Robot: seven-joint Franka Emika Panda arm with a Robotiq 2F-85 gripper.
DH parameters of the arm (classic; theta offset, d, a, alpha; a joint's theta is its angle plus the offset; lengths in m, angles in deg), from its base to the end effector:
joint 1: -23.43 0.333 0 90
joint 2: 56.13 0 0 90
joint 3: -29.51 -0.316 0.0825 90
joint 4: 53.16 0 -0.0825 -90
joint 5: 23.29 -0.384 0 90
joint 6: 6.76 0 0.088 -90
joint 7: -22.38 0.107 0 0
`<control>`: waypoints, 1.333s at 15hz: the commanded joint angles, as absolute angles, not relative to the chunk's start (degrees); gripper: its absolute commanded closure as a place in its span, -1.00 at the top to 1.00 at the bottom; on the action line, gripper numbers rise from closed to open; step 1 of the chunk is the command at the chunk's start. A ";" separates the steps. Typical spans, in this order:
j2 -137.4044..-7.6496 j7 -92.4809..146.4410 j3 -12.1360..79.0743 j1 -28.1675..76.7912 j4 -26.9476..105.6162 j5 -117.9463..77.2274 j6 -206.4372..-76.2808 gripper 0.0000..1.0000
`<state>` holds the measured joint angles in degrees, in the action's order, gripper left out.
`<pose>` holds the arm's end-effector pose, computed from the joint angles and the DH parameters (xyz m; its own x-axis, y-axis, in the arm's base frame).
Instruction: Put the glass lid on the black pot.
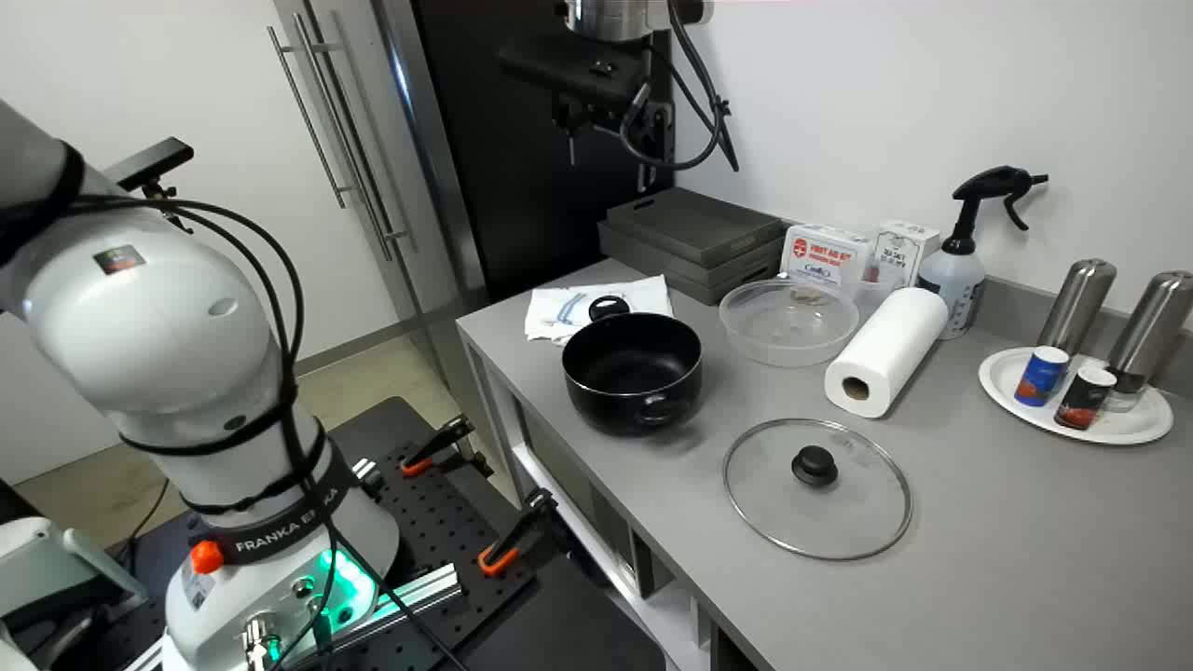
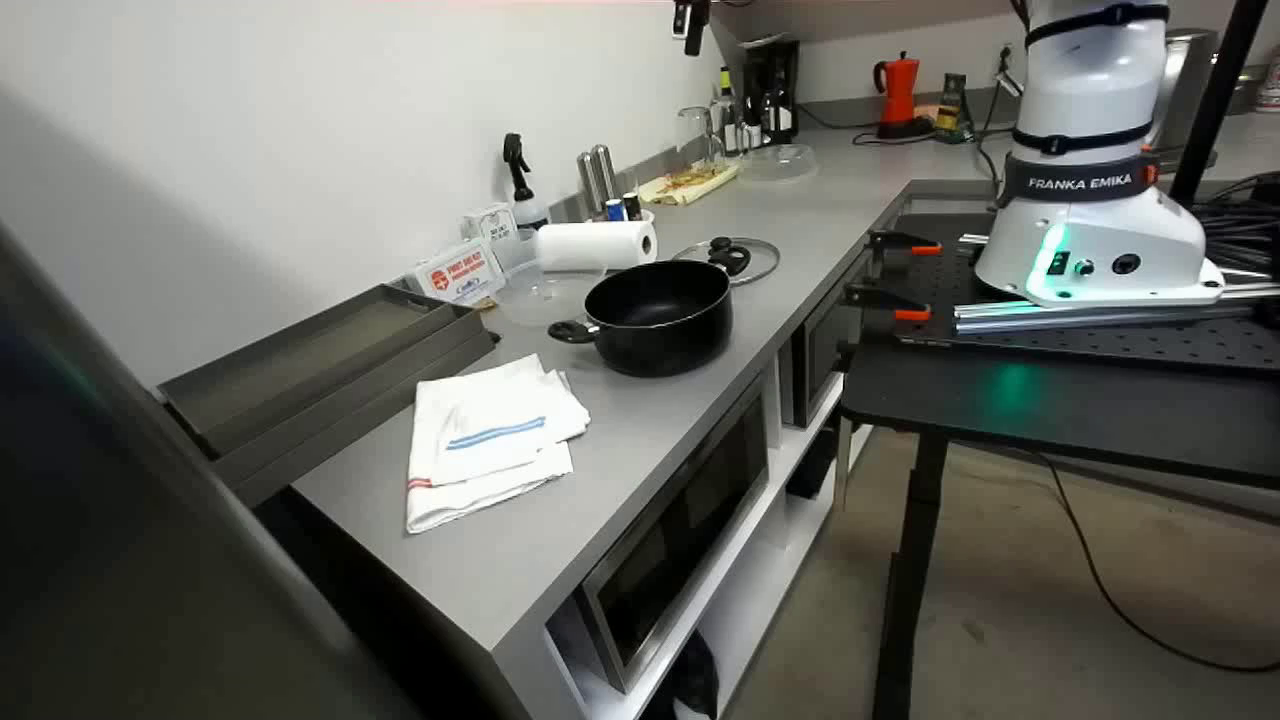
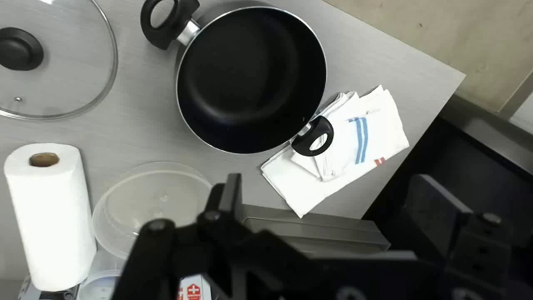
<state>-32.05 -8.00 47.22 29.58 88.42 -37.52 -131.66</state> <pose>0.4212 -0.0805 0.4499 0.9554 0.1774 0.2361 0.2360 -0.9392 -0.2495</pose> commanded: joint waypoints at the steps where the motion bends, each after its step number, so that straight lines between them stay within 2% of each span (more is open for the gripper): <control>1: -32.28 -8.61 45.55 27.78 88.26 -38.36 -131.32 1.00; 11: -31.93 -10.53 46.25 27.76 90.79 -40.25 -134.80 1.00; 17: -31.11 -17.37 48.39 30.97 100.27 -54.92 -152.43 1.00; 20: -30.48 -26.80 51.88 37.66 104.80 -69.46 -162.94 1.00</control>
